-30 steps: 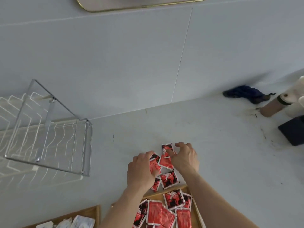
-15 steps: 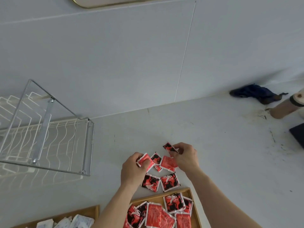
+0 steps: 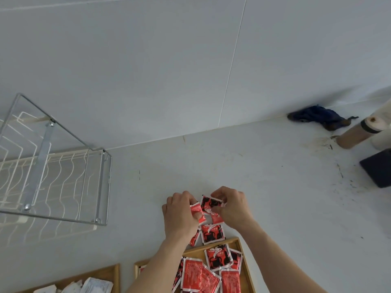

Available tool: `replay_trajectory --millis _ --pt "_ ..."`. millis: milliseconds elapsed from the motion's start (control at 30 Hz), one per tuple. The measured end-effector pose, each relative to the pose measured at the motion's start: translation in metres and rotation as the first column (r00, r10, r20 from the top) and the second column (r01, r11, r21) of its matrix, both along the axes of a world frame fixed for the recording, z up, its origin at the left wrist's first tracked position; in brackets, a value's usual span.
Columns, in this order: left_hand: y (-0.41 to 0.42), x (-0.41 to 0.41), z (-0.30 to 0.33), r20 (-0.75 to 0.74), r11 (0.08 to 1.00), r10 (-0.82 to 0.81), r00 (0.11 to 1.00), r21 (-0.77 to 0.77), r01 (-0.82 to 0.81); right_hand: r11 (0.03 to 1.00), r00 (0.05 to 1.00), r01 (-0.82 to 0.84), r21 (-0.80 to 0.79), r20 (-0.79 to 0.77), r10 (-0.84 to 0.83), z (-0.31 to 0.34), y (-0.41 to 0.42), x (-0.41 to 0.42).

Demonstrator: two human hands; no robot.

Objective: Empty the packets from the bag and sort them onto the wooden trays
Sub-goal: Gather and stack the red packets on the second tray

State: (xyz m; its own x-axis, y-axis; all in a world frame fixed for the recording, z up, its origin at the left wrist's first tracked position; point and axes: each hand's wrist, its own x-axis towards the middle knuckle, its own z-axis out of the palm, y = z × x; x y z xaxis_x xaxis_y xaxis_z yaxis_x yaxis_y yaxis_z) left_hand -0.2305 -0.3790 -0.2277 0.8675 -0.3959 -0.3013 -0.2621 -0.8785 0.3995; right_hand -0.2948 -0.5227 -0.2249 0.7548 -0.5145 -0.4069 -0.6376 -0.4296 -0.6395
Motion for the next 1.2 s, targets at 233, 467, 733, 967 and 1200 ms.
replay_trajectory --millis 233,467,733,967,1200 --pt "0.015 0.015 0.01 -0.21 0.922 0.239 0.948 -0.258 -0.289 0.987 0.993 -0.112 -0.117 -0.04 0.108 -0.005 0.015 0.004" --pt "0.028 0.022 0.02 -0.334 0.841 0.343 0.878 -0.307 -0.445 0.998 1.0 -0.016 -0.052 -0.011 0.016 -0.001 0.017 0.0" --pt "0.049 0.026 0.03 -0.654 0.821 0.109 0.748 -0.365 -0.439 0.97 0.985 -0.142 0.199 -0.065 0.158 0.023 0.005 -0.013" --pt "0.055 -0.006 0.013 -0.316 0.996 0.002 0.949 -0.086 -0.031 0.96 0.965 -0.253 -0.117 -0.097 0.243 0.009 0.025 -0.024" --pt "0.061 -0.012 0.011 -0.213 0.969 -0.247 0.945 -0.047 0.242 0.974 0.986 -0.164 -0.154 -0.054 0.158 0.0 0.038 -0.032"
